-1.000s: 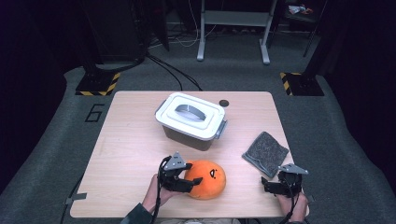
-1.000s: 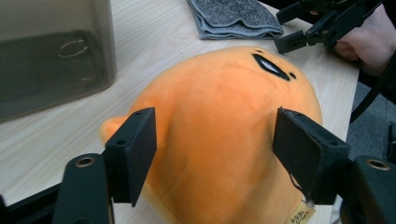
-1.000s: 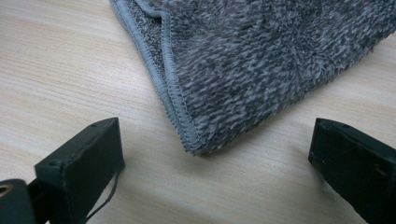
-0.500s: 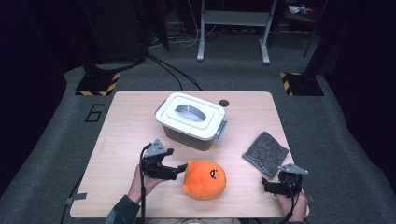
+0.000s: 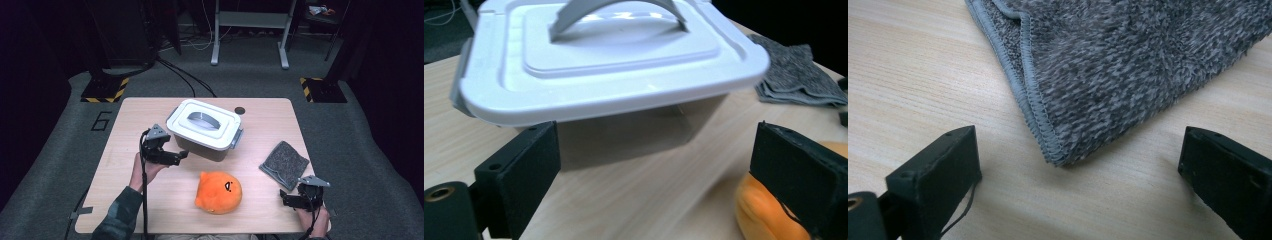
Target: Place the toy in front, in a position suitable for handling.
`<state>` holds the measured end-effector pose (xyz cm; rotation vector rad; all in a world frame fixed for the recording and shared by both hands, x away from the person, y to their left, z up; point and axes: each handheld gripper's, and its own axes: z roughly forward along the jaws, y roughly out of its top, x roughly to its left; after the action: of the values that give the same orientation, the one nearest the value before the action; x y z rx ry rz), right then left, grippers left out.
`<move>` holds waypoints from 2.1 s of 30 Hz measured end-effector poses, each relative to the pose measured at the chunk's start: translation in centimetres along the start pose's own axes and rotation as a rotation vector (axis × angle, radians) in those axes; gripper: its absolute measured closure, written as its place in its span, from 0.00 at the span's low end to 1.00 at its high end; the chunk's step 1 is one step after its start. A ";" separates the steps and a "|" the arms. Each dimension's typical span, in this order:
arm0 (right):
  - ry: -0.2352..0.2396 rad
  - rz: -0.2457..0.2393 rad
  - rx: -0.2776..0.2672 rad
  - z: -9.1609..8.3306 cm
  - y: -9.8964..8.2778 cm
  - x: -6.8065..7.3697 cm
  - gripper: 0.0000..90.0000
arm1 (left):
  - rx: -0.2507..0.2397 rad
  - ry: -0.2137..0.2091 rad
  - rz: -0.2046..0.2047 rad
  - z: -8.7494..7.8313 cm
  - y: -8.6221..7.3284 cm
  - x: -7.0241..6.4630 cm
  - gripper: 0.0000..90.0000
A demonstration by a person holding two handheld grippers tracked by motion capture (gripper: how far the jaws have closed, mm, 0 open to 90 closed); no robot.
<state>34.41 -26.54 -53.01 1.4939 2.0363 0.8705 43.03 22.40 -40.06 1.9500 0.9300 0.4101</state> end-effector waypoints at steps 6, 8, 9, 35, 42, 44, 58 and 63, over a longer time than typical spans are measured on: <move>-0.001 0.003 -0.001 0.0 0.0 0.0 0.03 | 0.025 0.040 -0.006 1.9 1.6 2.5 0.02; 0.000 0.000 0.000 0.0 0.0 0.0 0.03 | 0.030 0.045 -0.007 2.5 2.0 3.1 0.01; 0.000 0.002 0.000 0.0 0.0 0.0 0.03 | 0.035 0.049 -0.012 2.8 2.2 3.4 0.01; -0.003 0.005 -0.002 0.0 0.0 0.0 0.03 | 0.090 0.119 -0.060 7.0 3.6 7.5 0.05; -0.003 0.006 -0.002 0.0 0.0 0.0 0.03 | 0.110 0.137 -0.043 6.1 3.4 8.1 0.06; -0.003 0.005 -0.002 0.0 0.0 0.0 0.03 | 0.100 0.139 -0.039 6.0 3.6 7.9 0.08; -0.003 0.005 -0.002 0.0 0.0 0.0 0.03 | 0.036 -0.025 0.140 8.3 7.2 5.1 0.13; -0.003 0.005 -0.002 0.0 0.0 0.0 0.03 | 0.056 -0.079 0.171 9.6 8.1 4.4 0.15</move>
<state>34.40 -26.51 -53.01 1.4990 2.0297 0.8723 55.35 17.55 -38.65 2.0893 0.7343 0.4052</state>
